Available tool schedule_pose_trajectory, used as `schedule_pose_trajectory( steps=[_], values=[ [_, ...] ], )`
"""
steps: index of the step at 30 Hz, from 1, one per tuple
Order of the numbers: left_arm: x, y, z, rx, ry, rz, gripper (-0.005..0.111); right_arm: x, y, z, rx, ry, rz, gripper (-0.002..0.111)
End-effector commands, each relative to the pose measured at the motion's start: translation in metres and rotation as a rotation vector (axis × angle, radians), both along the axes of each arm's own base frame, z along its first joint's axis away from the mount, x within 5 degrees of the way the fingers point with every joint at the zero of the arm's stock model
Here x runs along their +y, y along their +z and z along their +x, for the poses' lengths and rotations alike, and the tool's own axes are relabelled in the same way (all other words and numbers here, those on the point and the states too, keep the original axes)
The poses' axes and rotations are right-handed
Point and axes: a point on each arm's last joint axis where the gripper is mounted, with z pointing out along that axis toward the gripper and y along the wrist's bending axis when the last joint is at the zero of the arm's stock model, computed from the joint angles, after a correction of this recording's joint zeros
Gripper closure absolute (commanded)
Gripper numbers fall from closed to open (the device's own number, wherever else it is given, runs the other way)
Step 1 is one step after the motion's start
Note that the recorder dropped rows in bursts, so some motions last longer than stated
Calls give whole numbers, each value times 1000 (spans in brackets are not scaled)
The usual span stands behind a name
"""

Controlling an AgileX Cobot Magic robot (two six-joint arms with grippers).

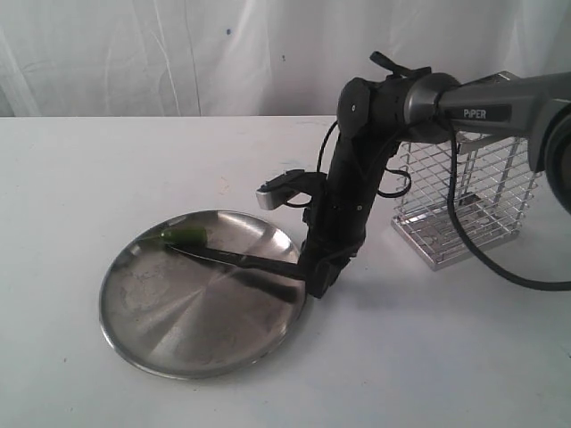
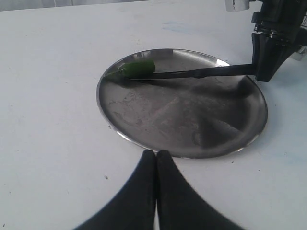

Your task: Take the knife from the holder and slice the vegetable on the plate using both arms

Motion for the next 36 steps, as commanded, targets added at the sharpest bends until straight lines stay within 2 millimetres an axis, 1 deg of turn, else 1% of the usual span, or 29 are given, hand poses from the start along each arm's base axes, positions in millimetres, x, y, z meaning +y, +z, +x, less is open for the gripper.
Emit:
schedule_pose_trajectory(
  steps=[1,8,16,20,22,24,29,32,36],
  values=[
    [-1,-1,-1,2,-9,-13,107,0,21,-2,-46,12,18,107],
    [-1,-1,-1,2,-9,-13,107,-3,30,-8,-49,-4,26,108],
    [-1,-1,-1,2,-9,-13,107,-12,38,-29,-24,-6,18,108],
    [-1,-1,-1,2,-9,-13,107,-10,43,-39,35,-101,69,108],
    [-1,-1,-1,2,-9,-13,107,-9,38,-45,103,-208,64,108],
    [-1,-1,-1,2,-9,-13,107,-12,29,-51,161,-284,25,108],
    [-1,-1,-1,2,-9,-13,107,-21,5,-73,276,-329,-38,108],
    [-1,-1,-1,2,-9,-13,107,-18,-1,-82,352,-357,12,108],
    [-1,-1,-1,2,-9,-13,107,-7,4,-84,406,-368,149,108]
  ],
)
